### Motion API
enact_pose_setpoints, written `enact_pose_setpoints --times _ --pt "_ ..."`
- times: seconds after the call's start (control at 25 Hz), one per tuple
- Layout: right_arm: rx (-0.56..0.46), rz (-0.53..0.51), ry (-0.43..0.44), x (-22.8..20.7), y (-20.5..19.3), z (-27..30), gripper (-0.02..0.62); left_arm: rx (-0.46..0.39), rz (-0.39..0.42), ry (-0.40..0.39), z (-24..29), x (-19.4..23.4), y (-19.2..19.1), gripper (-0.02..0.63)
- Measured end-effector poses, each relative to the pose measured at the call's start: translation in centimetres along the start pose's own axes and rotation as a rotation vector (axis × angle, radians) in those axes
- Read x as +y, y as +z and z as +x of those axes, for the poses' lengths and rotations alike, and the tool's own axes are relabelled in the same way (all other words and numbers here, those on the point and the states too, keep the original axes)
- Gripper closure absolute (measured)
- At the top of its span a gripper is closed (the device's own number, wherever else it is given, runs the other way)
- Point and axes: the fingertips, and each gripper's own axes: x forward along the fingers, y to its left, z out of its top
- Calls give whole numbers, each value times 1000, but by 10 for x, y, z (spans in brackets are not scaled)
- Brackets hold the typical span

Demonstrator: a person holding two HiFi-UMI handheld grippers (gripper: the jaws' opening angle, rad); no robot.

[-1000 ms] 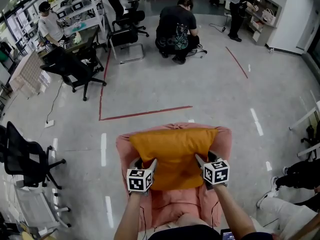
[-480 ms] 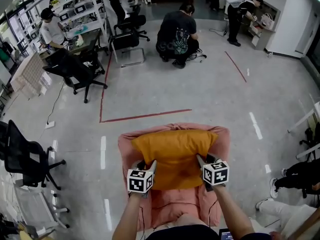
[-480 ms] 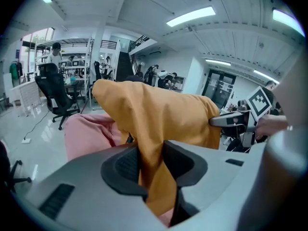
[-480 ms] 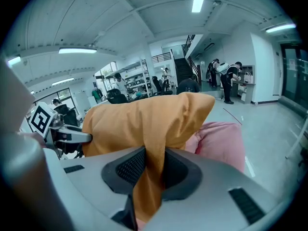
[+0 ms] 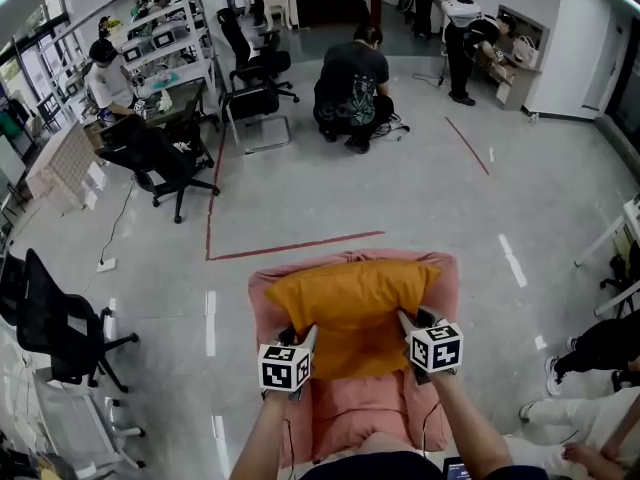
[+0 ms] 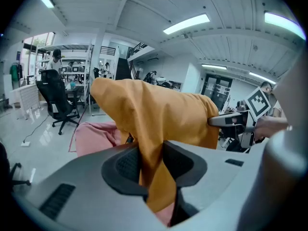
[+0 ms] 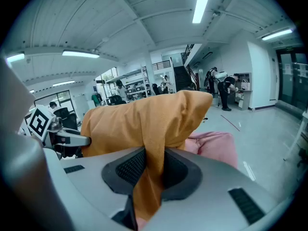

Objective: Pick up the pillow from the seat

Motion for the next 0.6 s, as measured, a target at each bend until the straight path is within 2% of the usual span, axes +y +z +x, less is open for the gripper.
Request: enact_pose_setpoints --times 0.28,0.6 --pt "-48 -11 -12 22 15 -24 496 -32 2 4 -32 -4 6 479" --pt "-110 -10 -40 44 24 -53 500 -73 45 -13 -66 -11 13 479"
